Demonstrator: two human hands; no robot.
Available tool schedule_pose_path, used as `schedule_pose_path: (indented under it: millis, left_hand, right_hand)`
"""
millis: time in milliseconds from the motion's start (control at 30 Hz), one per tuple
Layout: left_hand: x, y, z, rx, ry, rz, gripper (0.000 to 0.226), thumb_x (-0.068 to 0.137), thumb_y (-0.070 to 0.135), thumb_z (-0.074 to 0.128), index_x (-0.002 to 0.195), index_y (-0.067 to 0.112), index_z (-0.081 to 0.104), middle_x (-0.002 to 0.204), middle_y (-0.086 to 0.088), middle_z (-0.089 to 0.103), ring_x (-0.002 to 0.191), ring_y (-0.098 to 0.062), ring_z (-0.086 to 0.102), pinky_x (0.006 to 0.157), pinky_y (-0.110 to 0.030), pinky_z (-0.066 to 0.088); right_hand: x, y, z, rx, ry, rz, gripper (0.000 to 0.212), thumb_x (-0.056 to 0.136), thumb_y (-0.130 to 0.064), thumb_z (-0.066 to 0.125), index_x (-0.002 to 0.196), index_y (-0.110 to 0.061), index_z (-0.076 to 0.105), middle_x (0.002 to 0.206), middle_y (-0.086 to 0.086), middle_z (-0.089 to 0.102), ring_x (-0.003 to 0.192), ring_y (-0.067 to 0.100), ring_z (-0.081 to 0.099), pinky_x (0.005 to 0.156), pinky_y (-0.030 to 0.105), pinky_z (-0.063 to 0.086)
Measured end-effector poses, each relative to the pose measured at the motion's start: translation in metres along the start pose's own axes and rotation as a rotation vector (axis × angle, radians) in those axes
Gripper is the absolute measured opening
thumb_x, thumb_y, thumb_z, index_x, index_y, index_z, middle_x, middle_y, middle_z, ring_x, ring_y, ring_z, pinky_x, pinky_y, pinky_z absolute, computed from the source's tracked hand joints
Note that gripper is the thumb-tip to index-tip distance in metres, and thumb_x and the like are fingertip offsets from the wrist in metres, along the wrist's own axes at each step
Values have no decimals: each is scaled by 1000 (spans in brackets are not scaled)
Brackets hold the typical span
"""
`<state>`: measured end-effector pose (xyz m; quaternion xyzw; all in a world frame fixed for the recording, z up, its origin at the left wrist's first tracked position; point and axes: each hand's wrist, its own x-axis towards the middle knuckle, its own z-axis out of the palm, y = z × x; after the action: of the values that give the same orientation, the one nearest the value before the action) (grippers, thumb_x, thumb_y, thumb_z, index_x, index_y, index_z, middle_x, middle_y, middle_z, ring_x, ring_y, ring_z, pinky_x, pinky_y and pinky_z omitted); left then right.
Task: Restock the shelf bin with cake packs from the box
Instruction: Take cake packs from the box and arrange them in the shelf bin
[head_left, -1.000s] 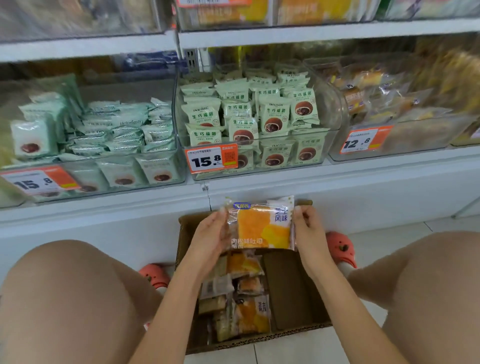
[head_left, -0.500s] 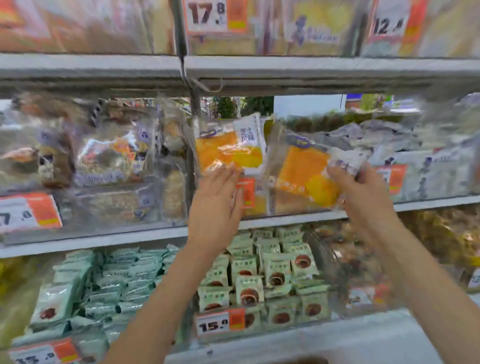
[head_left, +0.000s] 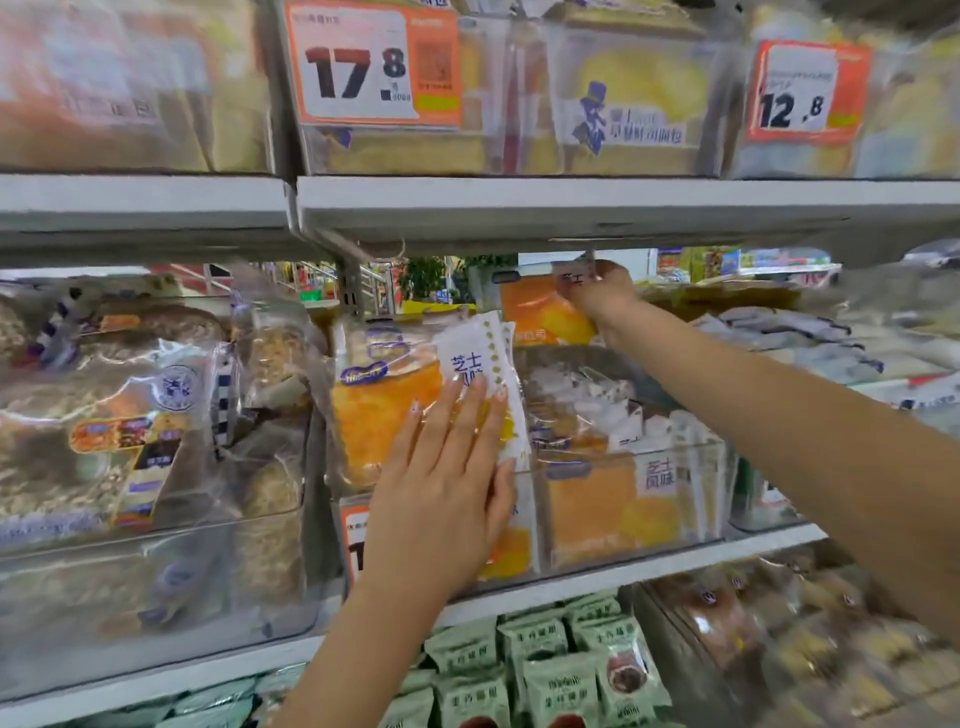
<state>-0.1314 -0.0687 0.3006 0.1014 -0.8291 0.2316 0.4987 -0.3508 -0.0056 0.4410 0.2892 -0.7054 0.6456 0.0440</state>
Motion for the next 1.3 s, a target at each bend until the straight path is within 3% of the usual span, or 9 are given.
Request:
schedule_pose_path:
  millis: [300,567,767,900,1000,1067,1133,1200,1300]
  left_hand:
    - [-2,0,4,59,52,12,49,100,33,27,138,9,49,145,-9,45,135,-27,41,108,-46,33]
    - [-3,1,6,78,83,15,50,100,33,25,138,10,49,144,-9,45,134,-27,42,108,-46,33]
    - [-4,1,8,81,94,15,50,100,32,26,137,9,50,143,-10,47,133,-27,43,106,-47,35]
    - [-2,1,8,79,67,14,51,100,31,24,138,8,49,143,-11,46,134,-28,43,108,-47,33]
    - [-3,1,4,51,9,4,52,101,32,21,138,8,49,144,-11,46,135,-28,41,109,-47,32]
    - [0,0,1,28,-17,7,52,102,32,20,139,8,47,145,-11,44,136,-28,39,111,-45,29]
    - [-2,1,-4,3,-42,6,52,102,31,20,141,7,44,148,-12,40,138,-29,35,113,-44,26]
    - [-17,7,-10,-27,-71,0,52,102,31,22,145,7,37,152,-14,31,142,-30,26,116,-45,19]
    - [-72,34,-25,-136,-122,1,52,101,30,24,148,7,30,155,-16,21,145,-28,14,120,-44,7]
  right_hand:
    - [44,40,38,-183,-247,102,34,92,-13,59,126,-6,56,131,13,56,116,25,56,98,32,47]
    - [41,48,58,-519,-241,45,67,95,-41,48,146,-11,17,141,21,40,124,37,47,100,42,43]
    - [38,43,50,-448,-236,170,74,92,-42,54,144,-2,20,143,16,41,126,32,46,101,37,43]
    - [20,22,40,-498,-281,167,50,98,-29,47,136,1,38,140,18,42,127,32,45,104,40,41]
    - [-1,1,29,-387,-223,156,46,98,-21,48,136,2,37,138,19,44,121,33,48,93,39,46]
    - [-30,-13,19,-330,-184,125,40,97,-10,48,134,3,37,116,17,54,93,25,55,67,29,48]
    - [-67,-19,3,-251,-136,62,40,96,-4,44,135,-2,35,93,9,51,67,14,48,52,24,38]
    - [-121,-18,-16,-160,-81,-83,37,95,-2,43,131,-10,38,92,1,51,64,8,46,52,23,39]
    - [-210,7,-37,-99,22,-348,25,91,2,45,113,-9,49,94,-11,50,79,-3,48,70,14,43]
